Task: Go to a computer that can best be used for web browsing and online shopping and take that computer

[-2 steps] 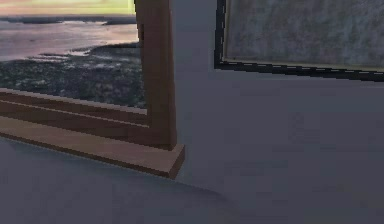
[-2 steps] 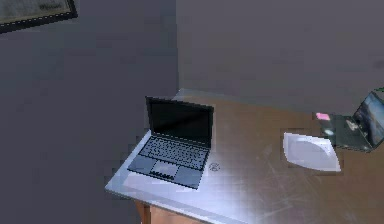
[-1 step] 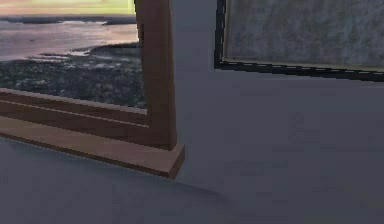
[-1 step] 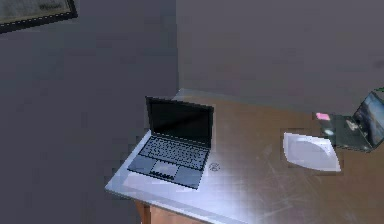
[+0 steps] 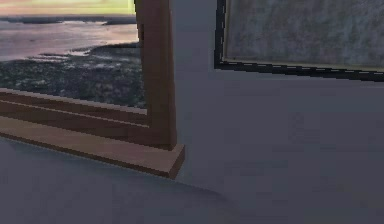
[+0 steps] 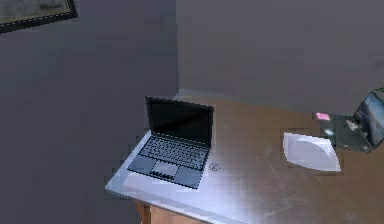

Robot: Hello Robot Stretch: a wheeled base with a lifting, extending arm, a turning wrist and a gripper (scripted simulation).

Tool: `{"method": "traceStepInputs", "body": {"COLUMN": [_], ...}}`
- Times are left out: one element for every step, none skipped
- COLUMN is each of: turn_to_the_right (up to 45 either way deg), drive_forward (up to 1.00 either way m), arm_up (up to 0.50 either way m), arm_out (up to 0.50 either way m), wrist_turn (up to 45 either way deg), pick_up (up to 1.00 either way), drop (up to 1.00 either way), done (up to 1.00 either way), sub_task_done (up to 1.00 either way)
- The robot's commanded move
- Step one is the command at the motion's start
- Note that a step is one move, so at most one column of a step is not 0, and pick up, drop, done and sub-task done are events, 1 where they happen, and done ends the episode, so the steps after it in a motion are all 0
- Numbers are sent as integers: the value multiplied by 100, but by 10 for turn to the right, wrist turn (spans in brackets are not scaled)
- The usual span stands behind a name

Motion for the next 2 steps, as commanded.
{"method": "traceStepInputs", "body": {"turn_to_the_right": [0, 0], "drive_forward": [0, 0], "arm_up": [0, 0], "arm_out": [24, 0], "wrist_turn": [0, 450], "pick_up": [0, 0], "drop": [0, 0], "done": [0, 0], "sub_task_done": [0, 0]}}
